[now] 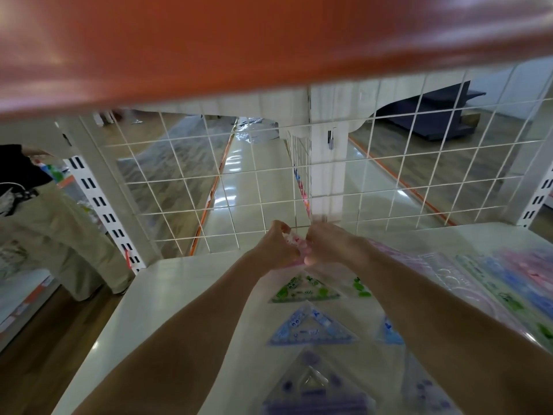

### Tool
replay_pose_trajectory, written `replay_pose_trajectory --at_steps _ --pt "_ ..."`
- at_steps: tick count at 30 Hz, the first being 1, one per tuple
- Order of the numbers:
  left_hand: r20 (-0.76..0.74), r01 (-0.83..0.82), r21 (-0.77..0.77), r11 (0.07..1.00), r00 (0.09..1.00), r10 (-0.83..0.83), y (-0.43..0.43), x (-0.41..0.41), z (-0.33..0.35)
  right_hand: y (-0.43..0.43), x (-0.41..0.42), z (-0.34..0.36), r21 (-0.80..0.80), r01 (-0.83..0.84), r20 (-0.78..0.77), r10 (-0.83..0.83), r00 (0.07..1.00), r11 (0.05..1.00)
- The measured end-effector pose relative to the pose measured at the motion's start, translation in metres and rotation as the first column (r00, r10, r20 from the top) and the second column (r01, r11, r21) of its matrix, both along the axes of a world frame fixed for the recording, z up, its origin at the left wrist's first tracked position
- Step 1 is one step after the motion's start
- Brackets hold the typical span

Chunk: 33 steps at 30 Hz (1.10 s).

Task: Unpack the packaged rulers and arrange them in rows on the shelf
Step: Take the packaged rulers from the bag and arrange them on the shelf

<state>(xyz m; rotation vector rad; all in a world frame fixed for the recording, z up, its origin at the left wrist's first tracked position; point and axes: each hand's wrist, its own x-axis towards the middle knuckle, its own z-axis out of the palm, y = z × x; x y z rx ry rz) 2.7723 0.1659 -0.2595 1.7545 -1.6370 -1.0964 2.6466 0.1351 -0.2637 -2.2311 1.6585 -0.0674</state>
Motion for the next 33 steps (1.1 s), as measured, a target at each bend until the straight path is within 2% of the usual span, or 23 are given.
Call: replay_pose_trajectory --at_steps 3,7,13,17,20,22,25,27,30,33 --pt "-0.061 -0.065 -0.007 0.998 0.996 0.064 -0.002 0.001 0.003 -0.001 0.001 0.001 -0.016 0.001 -0.025 -0.001 1.0 1.0" --pt "-0.15 -0.093 -0.007 0.996 0.985 0.091 -0.003 0.004 0.011 -0.004 0.002 0.004 0.048 0.016 -0.039 -0.014 0.999 0.999" --pt "-0.149 -0.132 0.01 0.991 0.98 0.132 0.0 0.007 0.006 -0.005 0.0 -0.002 0.062 0.056 0.003 -0.056 0.998 0.997" --pt "-0.123 -0.138 0.033 0.99 0.982 0.141 -0.001 0.008 0.005 -0.004 0.001 0.004 0.124 0.024 -0.025 -0.021 0.999 0.992" --pt "-0.127 -0.117 -0.022 0.993 0.985 0.114 0.001 0.009 0.004 -0.003 0.001 0.004 0.119 0.001 -0.047 0.005 0.999 0.993" --pt "-0.065 -0.084 -0.115 0.99 0.995 0.077 0.003 0.008 0.004 -0.002 0.001 -0.001 0.075 0.003 -0.029 -0.001 1.0 0.997" --pt "0.177 0.007 -0.282 0.959 0.983 0.045 0.005 0.007 0.004 -0.002 0.005 -0.006 -0.001 -0.027 -0.049 0.027 0.998 1.0" --pt "0.296 0.075 -0.33 0.941 0.955 0.028 0.007 0.007 0.002 0.0 0.006 -0.004 -0.018 -0.054 -0.043 0.054 0.998 0.998" --pt "0.374 0.136 -0.355 0.925 0.927 0.007 0.009 0.008 0.005 0.003 0.0 0.006 -0.034 -0.059 0.114 0.062 0.992 0.998" --pt "0.39 0.161 -0.331 0.93 0.92 -0.02 0.01 0.016 0.014 0.008 -0.009 0.017 -0.156 -0.024 0.242 0.061 0.968 0.988"
